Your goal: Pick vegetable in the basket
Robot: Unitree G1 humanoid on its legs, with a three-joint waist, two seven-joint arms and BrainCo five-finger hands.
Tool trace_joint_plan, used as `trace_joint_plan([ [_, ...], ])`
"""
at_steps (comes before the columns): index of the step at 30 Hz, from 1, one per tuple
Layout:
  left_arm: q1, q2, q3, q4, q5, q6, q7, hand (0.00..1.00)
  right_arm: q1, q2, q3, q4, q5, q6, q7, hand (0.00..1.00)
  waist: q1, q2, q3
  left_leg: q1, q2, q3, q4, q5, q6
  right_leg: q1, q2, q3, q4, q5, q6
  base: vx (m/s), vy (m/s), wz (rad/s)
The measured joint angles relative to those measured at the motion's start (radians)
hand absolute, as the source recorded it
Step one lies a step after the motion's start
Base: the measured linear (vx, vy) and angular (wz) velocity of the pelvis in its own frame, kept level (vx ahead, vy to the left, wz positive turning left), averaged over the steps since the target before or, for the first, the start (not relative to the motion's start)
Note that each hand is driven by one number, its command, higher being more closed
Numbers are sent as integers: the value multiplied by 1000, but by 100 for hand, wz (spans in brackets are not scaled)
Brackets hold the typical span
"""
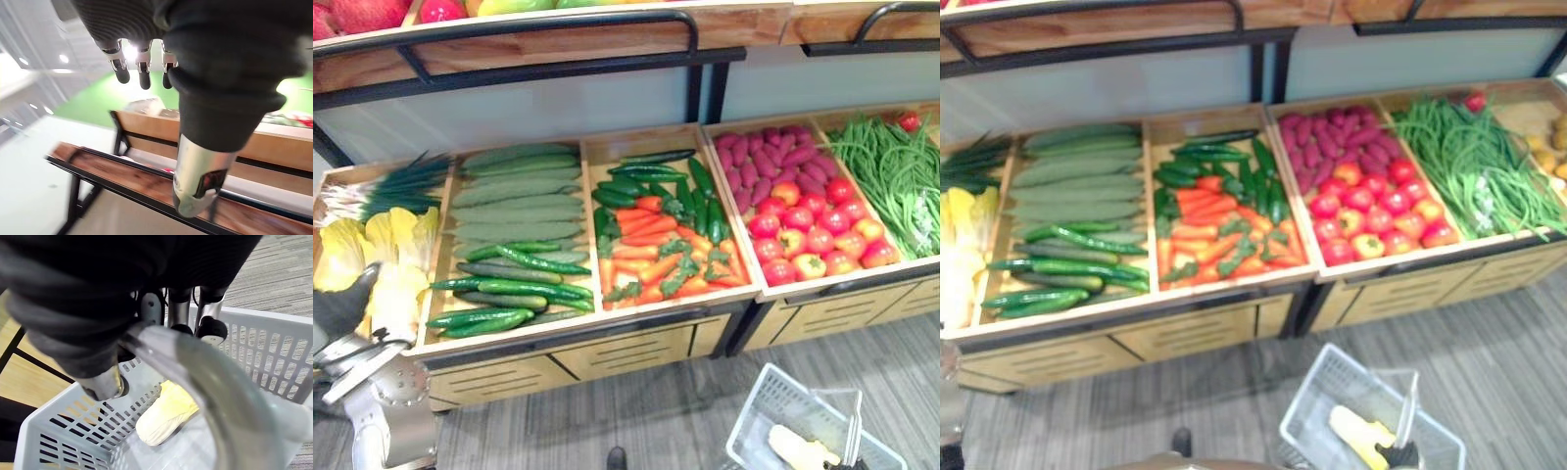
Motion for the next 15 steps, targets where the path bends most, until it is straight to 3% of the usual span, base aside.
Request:
trace_joint_plan([
  [4,-3,156,-216,-3,10,-121,-118,0,-1,-12,23,-12,0,-18,7,100,-12,-1,6,-4,1,25,0,0,1,-23,0,30,1,5,-1,-13,18,-18],
  [8,-32,222,-366,13,29,-197,-209,0,-5,-17,41,-50,-1,-19,9,100,-31,-7,28,-8,2,40,0,-2,1,-40,1,47,2,8,-1,-10,12,-12],
  [11,-95,234,-420,52,28,-221,-247,0,-7,-31,50,-70,-5,-20,9,100,-32,-10,46,-25,0,51,0,-1,2,-64,0,61,0,15,-3,-4,11,-14],
  [15,-171,276,-478,179,-12,-232,-307,0,-18,-43,79,-102,-11,-19,9,100,-57,-9,59,-24,-5,60,0,-2,3,-72,-4,71,0,21,-3,17,11,-8],
])
